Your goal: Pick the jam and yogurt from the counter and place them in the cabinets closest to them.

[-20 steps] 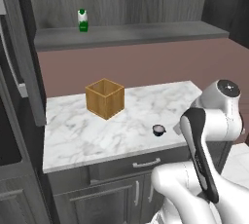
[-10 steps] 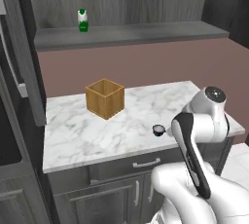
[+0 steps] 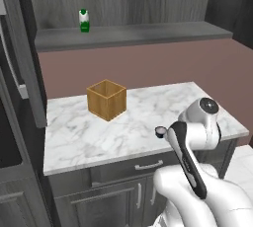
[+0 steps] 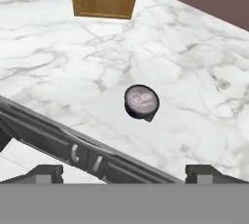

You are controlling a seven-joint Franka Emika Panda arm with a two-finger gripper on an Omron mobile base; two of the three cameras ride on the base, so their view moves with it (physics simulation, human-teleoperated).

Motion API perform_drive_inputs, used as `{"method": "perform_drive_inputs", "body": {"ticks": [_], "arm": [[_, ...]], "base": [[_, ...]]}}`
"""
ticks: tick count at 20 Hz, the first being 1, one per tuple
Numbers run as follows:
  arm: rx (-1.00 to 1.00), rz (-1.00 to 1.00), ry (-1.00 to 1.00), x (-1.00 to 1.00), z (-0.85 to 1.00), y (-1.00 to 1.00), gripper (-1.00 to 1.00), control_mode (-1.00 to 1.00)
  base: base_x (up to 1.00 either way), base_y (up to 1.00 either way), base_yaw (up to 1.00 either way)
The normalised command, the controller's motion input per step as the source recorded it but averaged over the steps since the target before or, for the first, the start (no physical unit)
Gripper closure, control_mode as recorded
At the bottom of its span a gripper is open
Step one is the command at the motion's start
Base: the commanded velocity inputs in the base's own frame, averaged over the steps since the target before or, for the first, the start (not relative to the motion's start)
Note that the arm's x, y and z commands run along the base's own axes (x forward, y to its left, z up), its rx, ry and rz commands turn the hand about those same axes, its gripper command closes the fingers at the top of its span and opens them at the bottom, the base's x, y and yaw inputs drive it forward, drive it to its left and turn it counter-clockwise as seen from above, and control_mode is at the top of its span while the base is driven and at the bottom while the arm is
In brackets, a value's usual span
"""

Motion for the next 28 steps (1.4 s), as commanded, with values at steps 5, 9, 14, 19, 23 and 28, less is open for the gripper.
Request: {"method": "perform_drive_inputs", "body": {"ticks": [5,9,14,19,23,28], "arm": [[0.0,0.0,-0.05,0.31,-0.45,0.01,-1.0,-1.0],[0.0,0.0,-0.03,0.1,-0.2,0.0,-1.0,-1.0],[-0.01,0.0,0.0,0.02,-0.06,0.04,-1.0,-1.0],[-0.03,-0.03,0.0,0.11,-0.28,0.24,-1.0,-1.0],[-0.02,-0.03,0.0,0.12,-0.29,0.21,-1.0,-1.0],[0.0,0.0,-0.01,0.04,-0.08,0.02,-1.0,-1.0]], "base": [[0.0,0.0,0.0],[0.0,0.0,0.0],[0.0,0.0,0.0],[0.0,0.0,0.0],[0.0,0.0,0.0],[0.0,0.0,0.0]]}}
